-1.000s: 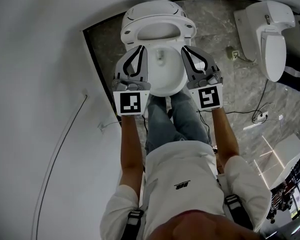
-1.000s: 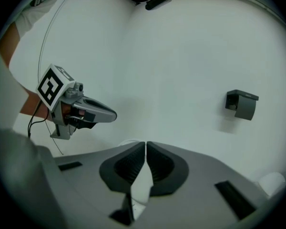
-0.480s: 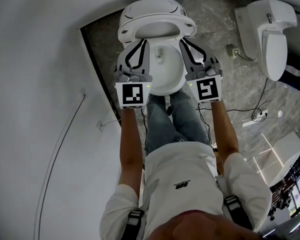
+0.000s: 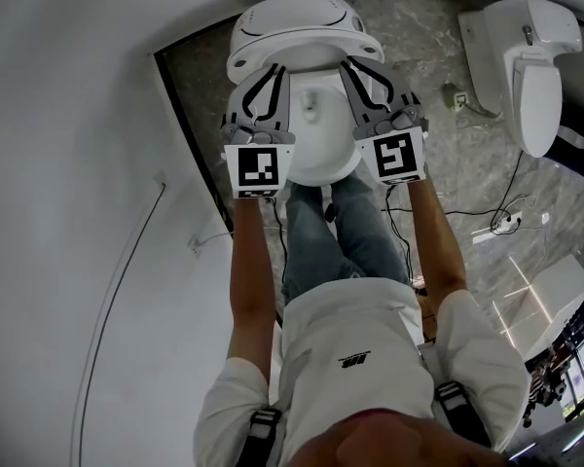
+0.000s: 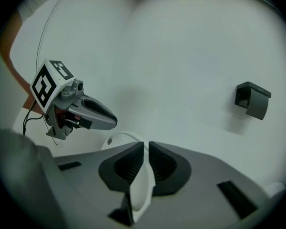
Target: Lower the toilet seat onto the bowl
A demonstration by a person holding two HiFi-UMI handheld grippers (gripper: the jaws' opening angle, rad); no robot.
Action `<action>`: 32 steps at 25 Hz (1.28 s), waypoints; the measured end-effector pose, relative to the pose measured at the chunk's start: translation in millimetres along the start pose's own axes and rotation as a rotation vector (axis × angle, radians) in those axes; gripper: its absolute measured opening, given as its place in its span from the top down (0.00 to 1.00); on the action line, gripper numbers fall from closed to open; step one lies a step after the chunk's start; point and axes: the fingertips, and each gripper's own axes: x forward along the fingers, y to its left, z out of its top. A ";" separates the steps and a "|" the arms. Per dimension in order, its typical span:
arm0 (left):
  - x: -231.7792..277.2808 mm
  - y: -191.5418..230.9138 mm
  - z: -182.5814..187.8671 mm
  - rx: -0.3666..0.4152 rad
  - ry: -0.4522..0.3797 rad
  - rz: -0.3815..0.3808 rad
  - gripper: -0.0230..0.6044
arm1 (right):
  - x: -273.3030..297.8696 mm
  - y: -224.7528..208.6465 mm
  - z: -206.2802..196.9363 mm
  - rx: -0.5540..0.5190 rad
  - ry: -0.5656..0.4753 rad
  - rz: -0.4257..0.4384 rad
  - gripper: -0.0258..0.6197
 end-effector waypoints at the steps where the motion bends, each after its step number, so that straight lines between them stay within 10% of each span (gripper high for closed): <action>1: 2.9 1.1 -2.0 0.002 0.005 -0.002 0.91 | 3.0 0.0 -1.3 -0.003 0.001 0.002 0.91; 32: 49.5 27.3 -33.9 0.026 0.105 -0.031 0.75 | 49.8 -23.2 -32.7 -0.069 0.114 -0.049 0.77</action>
